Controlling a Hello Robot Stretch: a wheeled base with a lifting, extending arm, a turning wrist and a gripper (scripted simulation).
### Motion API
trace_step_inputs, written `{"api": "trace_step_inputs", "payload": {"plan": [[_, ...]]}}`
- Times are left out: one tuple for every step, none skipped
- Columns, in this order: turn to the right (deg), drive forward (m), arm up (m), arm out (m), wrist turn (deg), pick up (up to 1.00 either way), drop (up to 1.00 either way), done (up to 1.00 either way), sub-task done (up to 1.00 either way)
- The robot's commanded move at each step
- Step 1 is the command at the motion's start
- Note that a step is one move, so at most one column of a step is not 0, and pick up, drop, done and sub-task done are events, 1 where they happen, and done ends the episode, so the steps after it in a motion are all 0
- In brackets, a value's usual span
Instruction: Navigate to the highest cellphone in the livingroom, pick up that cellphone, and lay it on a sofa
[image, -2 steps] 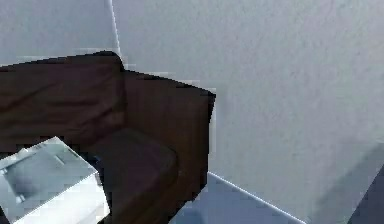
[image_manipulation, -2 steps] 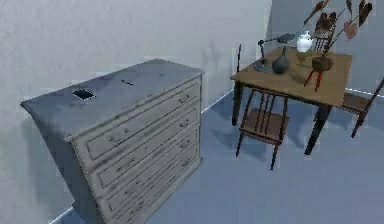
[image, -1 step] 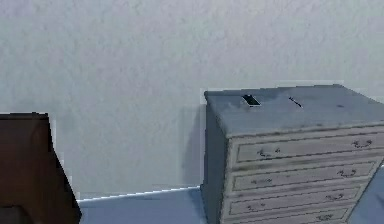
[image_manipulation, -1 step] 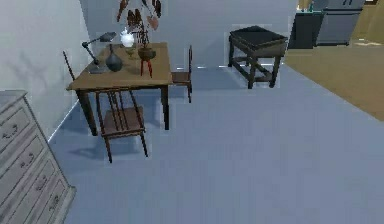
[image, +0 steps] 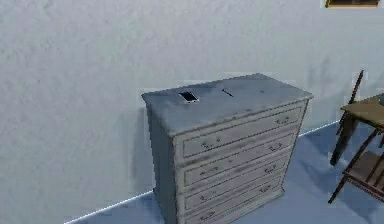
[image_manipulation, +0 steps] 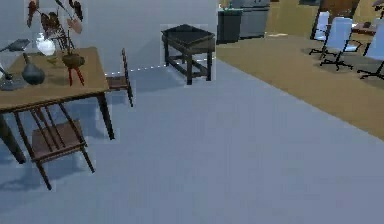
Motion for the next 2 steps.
{"api": "trace_step_inputs", "payload": {"plan": [[0.0,0.3,0.0,0.0,0.0,0.0,0.0,0.0,0.0],[-45.0,0.0,0.0,0.0,0.0,0.0,0.0,0.0,0.0]]}}
